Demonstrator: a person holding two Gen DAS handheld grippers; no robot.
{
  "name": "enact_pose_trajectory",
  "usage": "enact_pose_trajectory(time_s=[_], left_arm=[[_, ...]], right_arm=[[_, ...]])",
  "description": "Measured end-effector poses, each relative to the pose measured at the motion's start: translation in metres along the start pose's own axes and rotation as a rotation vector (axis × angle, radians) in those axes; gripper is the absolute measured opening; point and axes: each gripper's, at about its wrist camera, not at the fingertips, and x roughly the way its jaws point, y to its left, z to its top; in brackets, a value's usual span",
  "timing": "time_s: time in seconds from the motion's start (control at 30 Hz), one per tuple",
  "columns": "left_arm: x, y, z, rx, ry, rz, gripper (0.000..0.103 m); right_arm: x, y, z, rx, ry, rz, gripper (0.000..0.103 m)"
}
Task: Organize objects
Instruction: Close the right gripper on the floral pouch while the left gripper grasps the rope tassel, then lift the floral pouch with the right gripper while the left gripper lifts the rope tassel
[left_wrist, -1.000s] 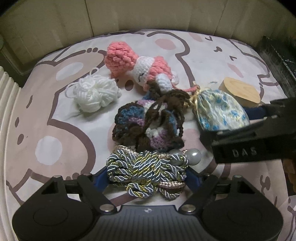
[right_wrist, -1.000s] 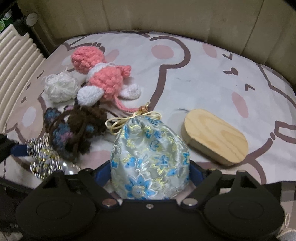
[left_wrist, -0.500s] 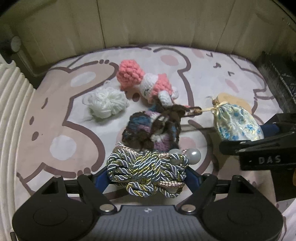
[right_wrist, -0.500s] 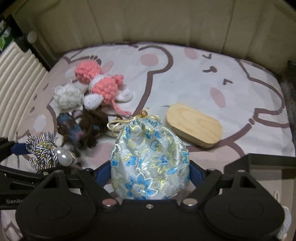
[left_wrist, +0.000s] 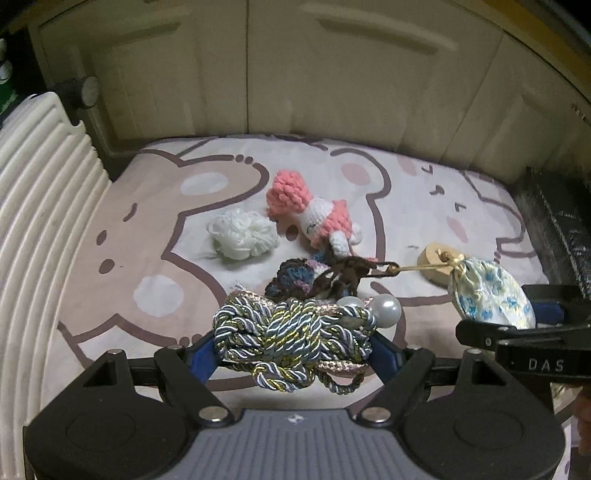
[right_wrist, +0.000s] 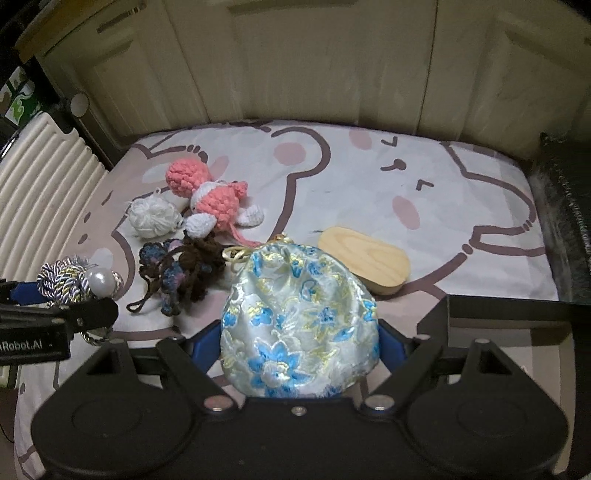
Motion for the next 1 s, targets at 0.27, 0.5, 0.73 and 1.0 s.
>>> enact_pose_trajectory(time_s=[0.27, 0.5, 0.73, 1.0], left_arm=[[-0.02, 0.0, -0.003, -0.029, -0.033, 0.004, 0.081], [-0.032, -0.004, -0.006, -0.027, -0.047, 0.004, 0.081], [-0.045, -0.004, -0.01, -0.028, -0.07, 0.008, 0.082], [-0.054, -0.003, -0.015, -0.035, -0.081, 0.018, 0.082]], right_arm=[[-0.028, -0.003, -0.004, 0.02, -0.069, 0.001, 0.085], [-0.05, -0.005, -0.008, 0.032, -0.119, -0.002, 0.085], [-0.076, -0.003, -0.015, 0.042, -0.186, 0.017, 0.085], [-0.106, 0.003, -0.026, 0.05, -0.261, 0.067, 0.085]])
